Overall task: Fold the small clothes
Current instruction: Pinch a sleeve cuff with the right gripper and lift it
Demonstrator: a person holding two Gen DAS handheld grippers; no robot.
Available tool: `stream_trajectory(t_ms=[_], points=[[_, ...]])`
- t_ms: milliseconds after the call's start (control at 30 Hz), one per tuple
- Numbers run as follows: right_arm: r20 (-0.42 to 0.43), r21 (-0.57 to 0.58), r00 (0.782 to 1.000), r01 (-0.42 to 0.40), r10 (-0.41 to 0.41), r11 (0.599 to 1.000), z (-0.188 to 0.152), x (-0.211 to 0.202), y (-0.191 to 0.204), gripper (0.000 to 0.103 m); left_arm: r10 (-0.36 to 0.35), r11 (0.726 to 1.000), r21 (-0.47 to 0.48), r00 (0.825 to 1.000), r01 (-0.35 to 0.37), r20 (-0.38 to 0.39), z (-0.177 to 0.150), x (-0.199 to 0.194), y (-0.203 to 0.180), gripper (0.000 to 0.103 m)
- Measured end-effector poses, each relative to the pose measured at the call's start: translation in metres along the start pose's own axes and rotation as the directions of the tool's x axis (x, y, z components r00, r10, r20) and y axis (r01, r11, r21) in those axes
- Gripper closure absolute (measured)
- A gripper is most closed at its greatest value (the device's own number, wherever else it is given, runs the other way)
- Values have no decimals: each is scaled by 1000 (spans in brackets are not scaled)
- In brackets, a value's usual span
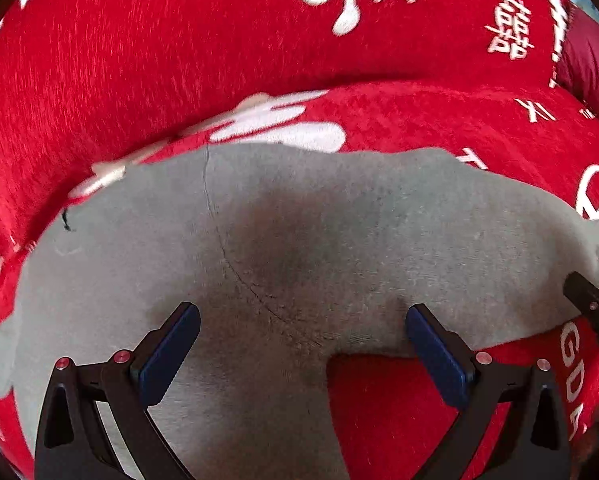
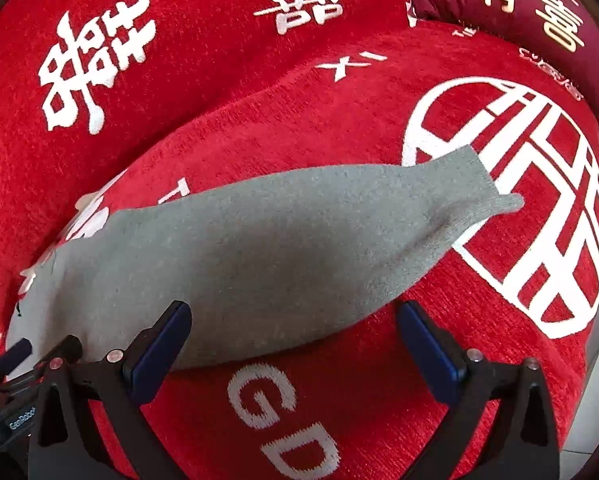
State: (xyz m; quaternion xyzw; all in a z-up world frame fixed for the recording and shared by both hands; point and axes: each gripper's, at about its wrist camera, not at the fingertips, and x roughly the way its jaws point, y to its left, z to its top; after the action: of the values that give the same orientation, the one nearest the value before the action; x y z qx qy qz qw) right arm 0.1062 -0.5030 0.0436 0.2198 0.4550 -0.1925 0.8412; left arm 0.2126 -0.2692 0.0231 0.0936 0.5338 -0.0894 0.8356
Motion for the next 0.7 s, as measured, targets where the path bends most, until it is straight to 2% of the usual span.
stream_trajectory(t_ms=[100,200,333,400,433,467,500,533,600,700], points=[[11,63,1000,-14,14,998,3,-1,-11,1,-22,1000,-21,1000,21,-8,1,5,4,0],[36,137,999,-28,23,990,11,-1,-23,7,-24,1000,-18,1000,24,-9,3,8,6,0],[20,199,1000,-14,11,980,39,21,-31,7,-58,997,-54,998,56,-34,6,16,12,0],[32,216,999,1,-8,976,47,27,-36,14,-66,996,-61,997,64,-42,8,19,14,0],[35,207,999,29,-37,978,48,28,-37,31,-66,996,-59,997,63,-43,10,19,14,0],[33,190,997,61,-68,980,50,29,-38,53,-66,997,-54,997,64,-43,11,20,14,0],[35,187,997,60,-67,981,50,27,-41,64,-66,997,-50,997,63,-44,13,21,14,0],[40,209,999,2,-10,978,52,26,-48,87,-65,997,-52,997,62,-45,15,21,15,0],[35,249,998,-55,47,967,53,27,-60,90,-63,996,-71,997,59,-47,22,22,19,0],[67,280,997,-65,48,958,54,20,-69,91,-65,990,-131,995,55,-70,32,30,29,0]])
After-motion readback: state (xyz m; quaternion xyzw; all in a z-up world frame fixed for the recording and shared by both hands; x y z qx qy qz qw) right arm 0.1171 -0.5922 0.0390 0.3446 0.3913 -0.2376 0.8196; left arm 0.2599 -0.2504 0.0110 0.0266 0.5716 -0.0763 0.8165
